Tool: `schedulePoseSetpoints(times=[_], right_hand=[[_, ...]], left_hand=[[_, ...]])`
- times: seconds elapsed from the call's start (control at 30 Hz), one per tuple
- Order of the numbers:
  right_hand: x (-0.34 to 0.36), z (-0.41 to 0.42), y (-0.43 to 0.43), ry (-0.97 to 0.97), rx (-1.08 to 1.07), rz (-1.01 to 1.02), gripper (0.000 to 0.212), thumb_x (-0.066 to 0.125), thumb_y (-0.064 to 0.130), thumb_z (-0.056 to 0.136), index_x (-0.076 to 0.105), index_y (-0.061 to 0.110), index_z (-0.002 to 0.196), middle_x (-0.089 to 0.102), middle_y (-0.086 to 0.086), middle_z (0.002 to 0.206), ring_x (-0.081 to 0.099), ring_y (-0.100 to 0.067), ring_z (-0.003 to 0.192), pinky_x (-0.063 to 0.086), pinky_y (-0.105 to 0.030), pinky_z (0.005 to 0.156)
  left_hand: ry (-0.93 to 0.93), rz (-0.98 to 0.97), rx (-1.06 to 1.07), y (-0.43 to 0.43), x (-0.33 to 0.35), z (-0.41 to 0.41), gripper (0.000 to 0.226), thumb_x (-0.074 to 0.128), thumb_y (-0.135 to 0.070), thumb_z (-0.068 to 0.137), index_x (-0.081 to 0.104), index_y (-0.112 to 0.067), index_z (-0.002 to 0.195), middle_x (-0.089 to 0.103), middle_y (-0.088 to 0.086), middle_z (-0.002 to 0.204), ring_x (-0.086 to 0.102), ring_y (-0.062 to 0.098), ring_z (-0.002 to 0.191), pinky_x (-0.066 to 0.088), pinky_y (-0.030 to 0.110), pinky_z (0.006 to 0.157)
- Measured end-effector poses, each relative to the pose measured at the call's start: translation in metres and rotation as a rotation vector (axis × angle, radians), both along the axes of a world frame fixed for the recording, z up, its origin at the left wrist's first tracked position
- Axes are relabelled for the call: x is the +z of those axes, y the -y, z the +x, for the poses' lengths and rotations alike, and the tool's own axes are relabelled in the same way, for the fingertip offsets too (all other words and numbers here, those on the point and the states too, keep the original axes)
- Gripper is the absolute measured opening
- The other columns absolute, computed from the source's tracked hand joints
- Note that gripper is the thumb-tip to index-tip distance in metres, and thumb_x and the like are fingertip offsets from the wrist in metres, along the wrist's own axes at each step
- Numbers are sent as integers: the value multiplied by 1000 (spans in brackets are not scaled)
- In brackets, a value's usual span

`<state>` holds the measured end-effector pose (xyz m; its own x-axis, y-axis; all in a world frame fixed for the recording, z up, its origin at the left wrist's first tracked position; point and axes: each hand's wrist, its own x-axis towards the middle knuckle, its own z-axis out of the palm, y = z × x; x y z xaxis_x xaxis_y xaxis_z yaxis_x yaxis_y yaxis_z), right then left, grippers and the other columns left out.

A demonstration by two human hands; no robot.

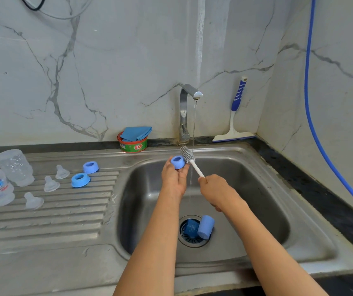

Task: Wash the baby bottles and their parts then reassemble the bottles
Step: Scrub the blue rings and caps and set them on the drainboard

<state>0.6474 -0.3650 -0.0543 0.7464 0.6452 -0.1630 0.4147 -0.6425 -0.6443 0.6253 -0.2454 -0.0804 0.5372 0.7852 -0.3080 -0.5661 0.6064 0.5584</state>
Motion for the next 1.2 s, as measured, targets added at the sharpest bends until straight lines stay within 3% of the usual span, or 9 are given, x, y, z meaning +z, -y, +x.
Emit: schedulePoseSetpoints(times=[0.1,0.2,0.37,0.43,0.6,0.73,0.9,1.07,1.2], right_hand=[[-3,-2,0,-3,10,-30,40,29,25,103,54,-3,116,43,-3,74,40,-14,57,35,-22,50],[-6,-1,0,-25,3,-61,37,32,28,102,53,1,115,43,-2,72,38,-11,54,32,-22,47],[0,2,0,-2,11,-48,31,27,20,103,54,5,110,42,-6,78,39,-17,60,34,-22,53],[-1,5,1,-3,-14,-64,26,28,22,103,50,9,102,43,-5,77,35,-13,57,33,-23,51],[-5,15,7,40,-80,-68,28,30,24,102,52,7,99,38,-2,68,41,-20,62,37,-32,71],[-8,19,8,60,-72,-72,36,29,18,103,55,-1,118,55,-14,100,44,-25,83,37,-29,70],[0,15,6,79,-64,-46,37,25,14,104,53,-2,123,55,-17,110,56,-30,94,49,-36,77],[-4,15,5,111,-46,-69,38,24,14,104,52,1,125,55,-18,117,57,-32,104,48,-36,82],[-8,22,5,144,-44,-75,38,31,24,103,58,-2,111,54,-12,92,53,-26,78,42,-29,64]], left_hand=[[-4,-15,8,-5,-6,2,35,38,6,98,49,6,131,53,23,114,56,32,99,46,46,99],[-41,6,21,-4,-3,-1,28,40,-8,102,49,4,125,52,21,113,56,33,105,47,45,99],[-36,102,-95,-5,-4,0,32,43,-4,99,47,6,129,55,27,124,59,30,103,50,41,92],[-75,168,-147,-7,-4,-3,29,44,1,98,52,3,125,60,23,114,62,28,97,51,40,85],[-260,389,-377,-3,-2,-6,32,47,3,97,57,-2,127,62,17,117,63,26,99,55,39,84],[-386,546,-370,3,-6,-3,48,52,2,95,43,-7,141,57,15,126,61,24,104,52,41,94],[-251,329,-282,-2,-4,-5,23,57,-7,95,57,2,116,61,22,116,64,24,93,56,32,80],[-176,157,-428,2,-2,-9,29,55,-14,96,54,9,116,55,29,125,58,40,113,55,40,81],[-145,158,-424,-1,-3,-10,22,61,0,90,60,4,111,61,20,112,62,25,96,54,37,90]])
